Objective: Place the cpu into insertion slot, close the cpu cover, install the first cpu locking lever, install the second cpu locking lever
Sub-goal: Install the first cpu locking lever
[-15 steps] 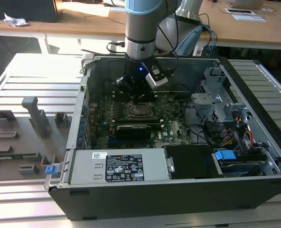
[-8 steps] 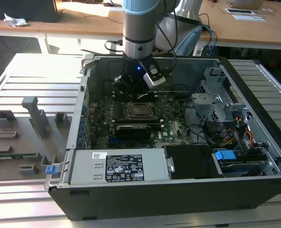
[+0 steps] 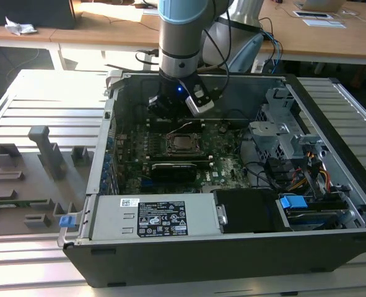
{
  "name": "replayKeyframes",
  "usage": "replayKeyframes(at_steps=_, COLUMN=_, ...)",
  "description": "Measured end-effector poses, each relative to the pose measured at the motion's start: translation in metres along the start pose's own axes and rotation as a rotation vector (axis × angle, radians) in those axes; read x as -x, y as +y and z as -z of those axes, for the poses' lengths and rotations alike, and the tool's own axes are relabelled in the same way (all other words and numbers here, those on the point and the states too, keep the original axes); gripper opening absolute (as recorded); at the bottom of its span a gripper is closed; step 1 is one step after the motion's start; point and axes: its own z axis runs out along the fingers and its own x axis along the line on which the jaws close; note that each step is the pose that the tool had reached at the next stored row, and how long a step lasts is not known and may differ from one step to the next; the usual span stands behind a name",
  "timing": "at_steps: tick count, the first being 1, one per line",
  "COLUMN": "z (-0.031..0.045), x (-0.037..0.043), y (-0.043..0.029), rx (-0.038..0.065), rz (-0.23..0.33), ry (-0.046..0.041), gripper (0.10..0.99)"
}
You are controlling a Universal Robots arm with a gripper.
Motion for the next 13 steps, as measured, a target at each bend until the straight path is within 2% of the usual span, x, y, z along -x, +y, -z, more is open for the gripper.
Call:
replayKeyframes(at_steps=5, z=-0.0009, x=0.0025, y=0.002, rx=0.0, rz=0.001, ry=0.0002, gripper=0.106)
replayKeyframes(at_steps=9, z=-0.002, x=0.0077, y=0.0026, rx=0.0, rz=0.001, ry=0.0001, gripper=0.106)
replayKeyframes(at_steps=13, z=-0.0038, x=0.0166, y=0.0017, rx=0.0, rz=0.001, ry=0.0003, gripper=0.106)
